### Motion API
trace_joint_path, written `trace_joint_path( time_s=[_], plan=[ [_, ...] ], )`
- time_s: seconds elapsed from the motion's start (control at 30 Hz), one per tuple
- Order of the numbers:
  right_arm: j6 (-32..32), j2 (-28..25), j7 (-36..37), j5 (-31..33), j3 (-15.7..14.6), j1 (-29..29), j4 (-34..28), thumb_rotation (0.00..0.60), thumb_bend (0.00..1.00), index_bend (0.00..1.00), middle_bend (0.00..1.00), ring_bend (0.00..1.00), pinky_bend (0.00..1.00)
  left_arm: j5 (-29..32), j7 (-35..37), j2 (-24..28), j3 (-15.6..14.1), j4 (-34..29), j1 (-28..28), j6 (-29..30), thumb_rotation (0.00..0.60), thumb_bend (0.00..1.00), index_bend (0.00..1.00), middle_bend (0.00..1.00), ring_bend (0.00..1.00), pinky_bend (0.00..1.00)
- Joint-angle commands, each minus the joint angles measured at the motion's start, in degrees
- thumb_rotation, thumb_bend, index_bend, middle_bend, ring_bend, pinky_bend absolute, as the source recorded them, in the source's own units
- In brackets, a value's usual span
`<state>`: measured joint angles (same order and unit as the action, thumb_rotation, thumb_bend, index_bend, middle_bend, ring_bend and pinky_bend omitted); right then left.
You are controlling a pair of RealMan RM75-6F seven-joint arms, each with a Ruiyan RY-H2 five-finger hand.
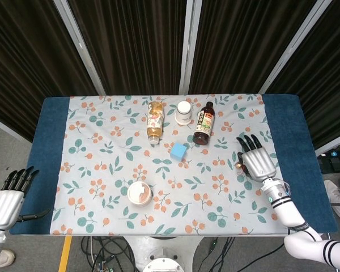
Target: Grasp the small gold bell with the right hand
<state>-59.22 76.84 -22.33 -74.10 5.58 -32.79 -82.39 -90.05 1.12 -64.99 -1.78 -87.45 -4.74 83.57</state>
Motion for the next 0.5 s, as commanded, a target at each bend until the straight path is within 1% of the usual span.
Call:
trace_joint_path(
  time_s=[0.03, 0.1, 0.17, 0.23, 0.5],
  plan=[
    [1.4, 1.0, 1.8, 0.3, 0.0, -0.5, -0.1, 0.600, 0.42, 0.79, 0.11, 0.00, 0.00, 0.0, 0.1, -0.1, -0.1, 0.1, 0.0, 0.0, 0.347, 0.00, 0.00, 0.00, 0.00, 0.00],
    [0.9, 1.8, -0.1, -0.7, -0.2, -0.9, 1.1, 0.600, 0.43, 0.79, 0.11, 0.00, 0.00, -0.1, 0.1, -0.1, -0.1, 0.2, 0.0, -0.1, 0.347, 0.00, 0.00, 0.00, 0.00, 0.00],
    [2.3, 2.2, 1.0, -0.3, -0.1, -1.5, 0.6, 0.600, 0.43, 0.79, 0.11, 0.00, 0.00, -0.1, 0.2, 0.0, -0.1, 0.2, 0.0, 0.0, 0.348, 0.00, 0.00, 0.00, 0.00, 0.00],
    [3.6, 2.7, -0.4, -0.2, -0.1, -2.4, 1.4, 0.600, 0.43, 0.79, 0.11, 0.00, 0.00, -0.2, 0.3, 0.0, 0.0, 0.1, 0.0, 0.1, 0.348, 0.00, 0.00, 0.00, 0.00, 0.00],
    [6.5, 5.1, -3.2, 2.7, 0.2, -4.2, 3.1, 0.600, 0.40, 0.79, 0.11, 0.00, 0.00, -0.1, 0.7, 0.2, -0.1, 0.4, 0.1, 0.2, 0.347, 0.00, 0.00, 0.00, 0.00, 0.00]
  ],
)
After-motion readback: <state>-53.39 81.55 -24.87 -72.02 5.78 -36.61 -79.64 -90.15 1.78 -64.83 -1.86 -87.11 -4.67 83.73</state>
